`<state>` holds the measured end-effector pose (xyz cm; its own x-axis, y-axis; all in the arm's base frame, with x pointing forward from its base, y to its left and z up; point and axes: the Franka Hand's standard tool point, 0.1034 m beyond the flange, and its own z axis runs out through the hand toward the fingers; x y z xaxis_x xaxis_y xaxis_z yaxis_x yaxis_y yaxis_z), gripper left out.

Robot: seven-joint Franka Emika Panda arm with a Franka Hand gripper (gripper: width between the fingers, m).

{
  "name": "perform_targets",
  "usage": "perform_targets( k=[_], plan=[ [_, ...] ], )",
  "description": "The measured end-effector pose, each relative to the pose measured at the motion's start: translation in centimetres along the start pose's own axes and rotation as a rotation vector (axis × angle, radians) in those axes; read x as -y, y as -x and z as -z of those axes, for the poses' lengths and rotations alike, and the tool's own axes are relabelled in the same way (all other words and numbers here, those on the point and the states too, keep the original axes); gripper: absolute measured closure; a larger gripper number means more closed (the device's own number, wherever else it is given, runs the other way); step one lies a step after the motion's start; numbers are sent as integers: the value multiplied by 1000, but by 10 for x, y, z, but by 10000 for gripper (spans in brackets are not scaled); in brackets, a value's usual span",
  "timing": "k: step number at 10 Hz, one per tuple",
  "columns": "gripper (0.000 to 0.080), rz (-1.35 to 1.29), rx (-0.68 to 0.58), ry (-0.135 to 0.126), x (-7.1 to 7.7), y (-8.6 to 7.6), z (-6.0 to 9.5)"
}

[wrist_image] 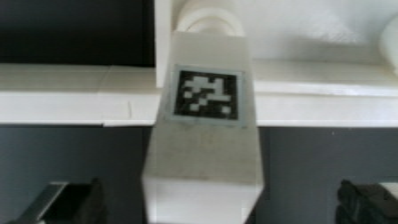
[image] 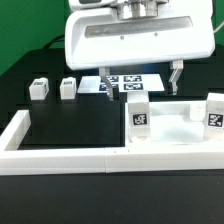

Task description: Assemble square table

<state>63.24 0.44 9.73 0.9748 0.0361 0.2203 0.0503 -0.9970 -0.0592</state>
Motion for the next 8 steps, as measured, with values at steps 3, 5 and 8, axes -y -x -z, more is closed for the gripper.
perform_targets(
  k=[3,5,8],
  plan=[
    [151,2,181,-36,-9,-2,-4],
    [151,-21,232,-38,-8,-4,-8],
    [483,-29,232,-37,-9,-3,-8]
  ],
)
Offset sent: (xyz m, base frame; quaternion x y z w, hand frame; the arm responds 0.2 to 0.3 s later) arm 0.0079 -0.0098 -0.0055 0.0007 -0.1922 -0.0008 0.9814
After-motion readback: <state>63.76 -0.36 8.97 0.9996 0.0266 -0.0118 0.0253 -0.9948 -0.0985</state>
